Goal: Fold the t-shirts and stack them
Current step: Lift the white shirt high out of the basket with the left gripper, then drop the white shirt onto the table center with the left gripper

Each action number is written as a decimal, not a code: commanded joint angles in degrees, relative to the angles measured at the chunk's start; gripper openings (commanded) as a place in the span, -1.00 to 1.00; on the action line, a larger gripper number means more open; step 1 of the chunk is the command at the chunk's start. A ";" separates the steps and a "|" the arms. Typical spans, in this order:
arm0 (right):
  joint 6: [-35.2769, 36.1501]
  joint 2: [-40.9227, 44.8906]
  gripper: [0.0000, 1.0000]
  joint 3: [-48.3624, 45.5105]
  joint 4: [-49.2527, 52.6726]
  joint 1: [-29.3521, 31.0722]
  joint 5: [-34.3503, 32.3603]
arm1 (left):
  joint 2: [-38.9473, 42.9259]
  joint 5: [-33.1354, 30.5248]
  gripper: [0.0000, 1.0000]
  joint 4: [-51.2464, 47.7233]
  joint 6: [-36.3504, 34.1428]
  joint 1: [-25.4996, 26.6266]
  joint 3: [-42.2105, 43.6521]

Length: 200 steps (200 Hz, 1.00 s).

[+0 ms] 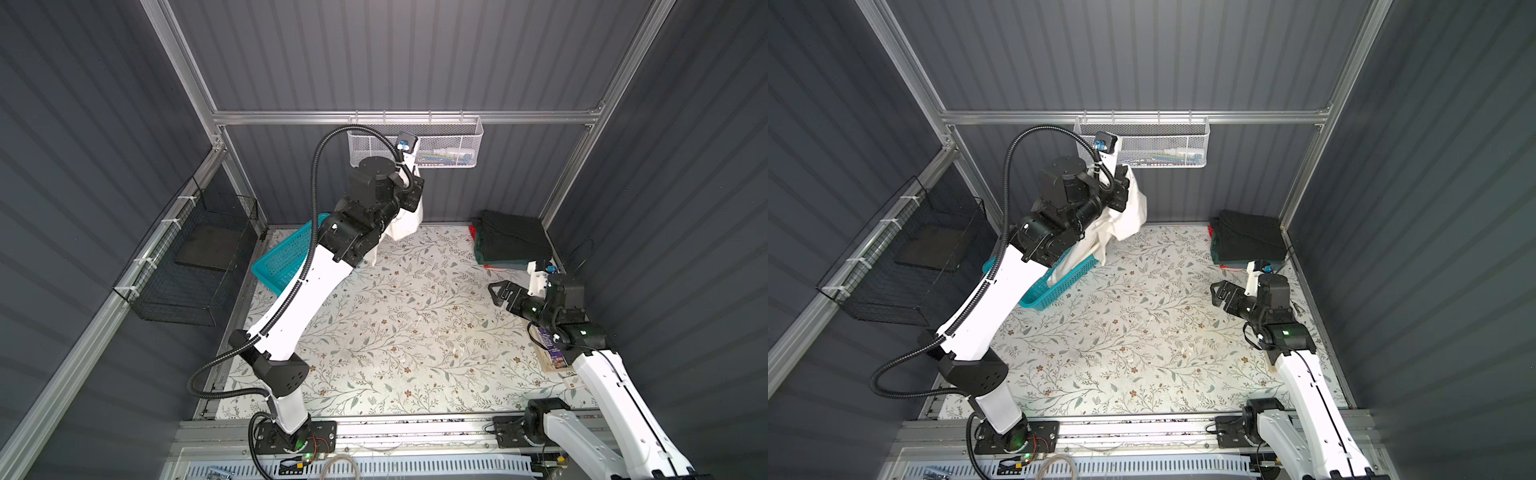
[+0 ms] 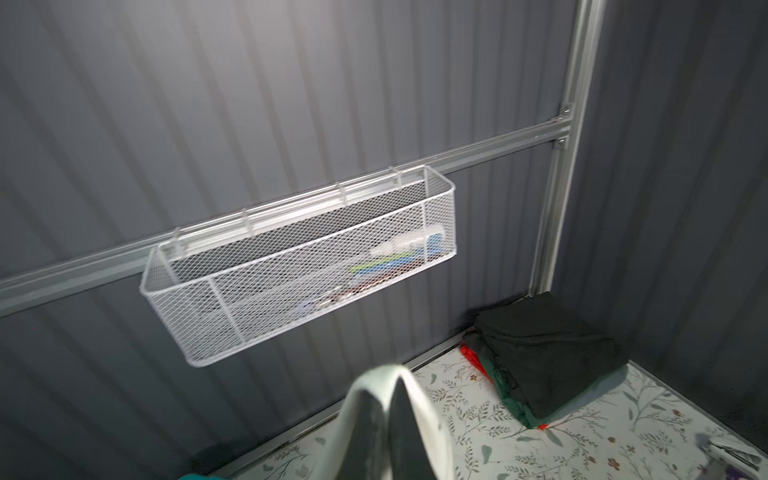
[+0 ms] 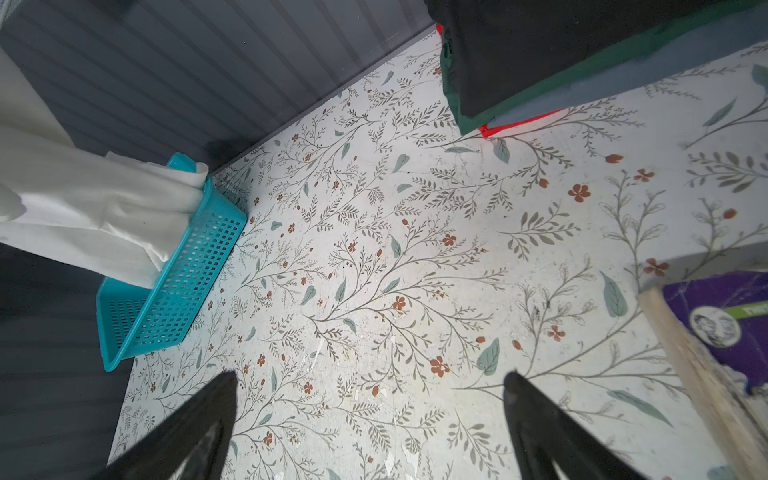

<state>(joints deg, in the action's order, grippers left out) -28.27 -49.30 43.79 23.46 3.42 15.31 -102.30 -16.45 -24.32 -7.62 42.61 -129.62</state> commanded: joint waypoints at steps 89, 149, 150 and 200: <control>-0.43 -3.07 0.98 -0.90 -3.82 -0.05 1.04 | 0.27 17.13 -1.00 12.40 2.33 -0.26 -3.40; -1.21 -4.25 0.98 -1.91 -4.83 -0.08 1.32 | -3.16 17.57 -1.00 15.36 13.06 -0.32 13.78; -1.19 -4.24 0.98 -1.93 -4.83 -0.08 1.31 | -3.16 17.67 -1.00 15.53 13.33 -0.33 14.17; -1.32 -4.67 0.98 -2.03 -4.81 -0.08 0.86 | -6.73 10.45 0.98 7.73 16.36 -0.27 17.44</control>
<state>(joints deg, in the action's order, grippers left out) -29.41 -53.76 42.30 19.38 3.42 16.49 -110.10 0.34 -12.95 6.26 42.24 -111.22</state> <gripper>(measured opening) 0.991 0.231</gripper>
